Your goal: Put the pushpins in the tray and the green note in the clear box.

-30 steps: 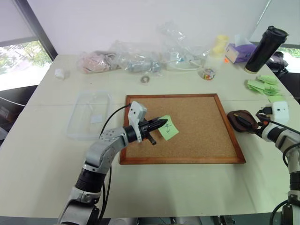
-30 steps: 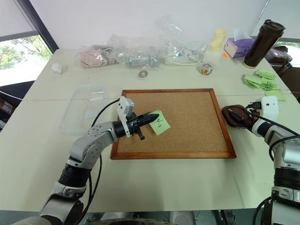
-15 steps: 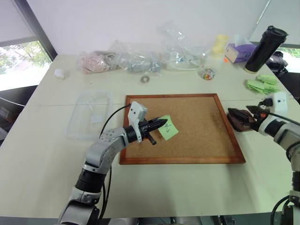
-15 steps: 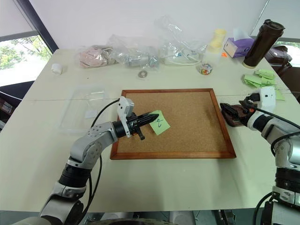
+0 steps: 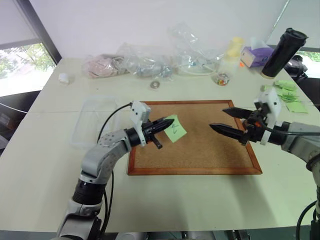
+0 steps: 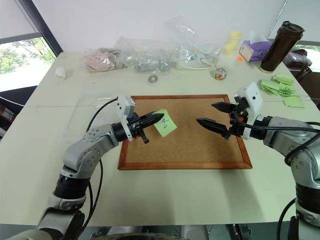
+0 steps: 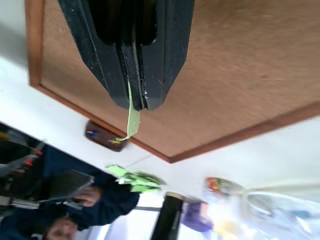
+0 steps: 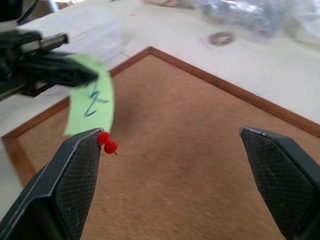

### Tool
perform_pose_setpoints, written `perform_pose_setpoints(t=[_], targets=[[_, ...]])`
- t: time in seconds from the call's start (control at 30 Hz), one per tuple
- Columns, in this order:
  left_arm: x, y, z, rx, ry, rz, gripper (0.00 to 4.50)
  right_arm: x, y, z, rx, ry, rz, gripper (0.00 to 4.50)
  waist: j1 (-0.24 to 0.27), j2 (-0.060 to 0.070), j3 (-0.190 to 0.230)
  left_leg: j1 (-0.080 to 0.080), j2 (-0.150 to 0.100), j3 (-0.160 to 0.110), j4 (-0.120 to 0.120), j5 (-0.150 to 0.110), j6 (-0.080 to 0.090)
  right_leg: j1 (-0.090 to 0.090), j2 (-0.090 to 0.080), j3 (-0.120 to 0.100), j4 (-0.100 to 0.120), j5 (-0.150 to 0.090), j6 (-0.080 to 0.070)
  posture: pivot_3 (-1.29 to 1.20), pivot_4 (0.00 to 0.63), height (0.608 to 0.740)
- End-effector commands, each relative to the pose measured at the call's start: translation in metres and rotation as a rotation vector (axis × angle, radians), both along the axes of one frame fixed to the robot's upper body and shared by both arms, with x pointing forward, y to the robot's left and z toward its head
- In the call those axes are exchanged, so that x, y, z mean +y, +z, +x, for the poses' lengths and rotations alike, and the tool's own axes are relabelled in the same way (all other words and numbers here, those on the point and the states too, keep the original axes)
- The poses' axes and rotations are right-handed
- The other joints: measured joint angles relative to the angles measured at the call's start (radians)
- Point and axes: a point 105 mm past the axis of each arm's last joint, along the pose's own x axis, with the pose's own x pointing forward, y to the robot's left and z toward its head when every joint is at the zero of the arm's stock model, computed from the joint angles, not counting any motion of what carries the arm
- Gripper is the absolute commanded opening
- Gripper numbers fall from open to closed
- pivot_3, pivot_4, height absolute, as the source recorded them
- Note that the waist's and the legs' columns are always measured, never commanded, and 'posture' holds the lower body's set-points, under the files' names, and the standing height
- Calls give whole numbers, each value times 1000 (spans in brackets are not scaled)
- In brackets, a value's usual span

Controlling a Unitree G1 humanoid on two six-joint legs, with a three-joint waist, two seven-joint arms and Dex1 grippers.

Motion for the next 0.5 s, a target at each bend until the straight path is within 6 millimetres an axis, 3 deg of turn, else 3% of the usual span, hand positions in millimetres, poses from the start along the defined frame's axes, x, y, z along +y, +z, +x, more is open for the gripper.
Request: perform_pose_setpoints(t=[0.03, 0.23, 0.4, 0.5], targets=[[16, 35, -5, -103, 52, -31, 0, 21, 12, -9, -72, 111, -17, 4468, 0, 0, 0, 0, 0, 0, 0, 0, 0, 0, 0, 0, 0, 0, 0, 0, 150, 730], [60, 65, -2, -161, 221, -45, 0, 32, 8, 2, -86, 139, -10, 4468, 0, 0, 0, 0, 1, 0, 0, 0, 0, 0, 0, 0, 0, 0, 0, 0, 150, 730], [78, 66, -2, -156, 289, -26, 0, 12, 1, 17, -64, 69, 7, 4468, 4, 0, 0, 0, 0, -1, 0, 0, 0, 0, 0, -1, 0, 0, 0, 0, 150, 730], [103, 64, -4, -145, 380, -16, 0, -17, -6, 27, -36, -30, 21, 4468, 0, -1, 0, 0, 0, -1, 0, 0, 0, 1, 0, -1, 0, 0, 0, 0, 150, 730]])
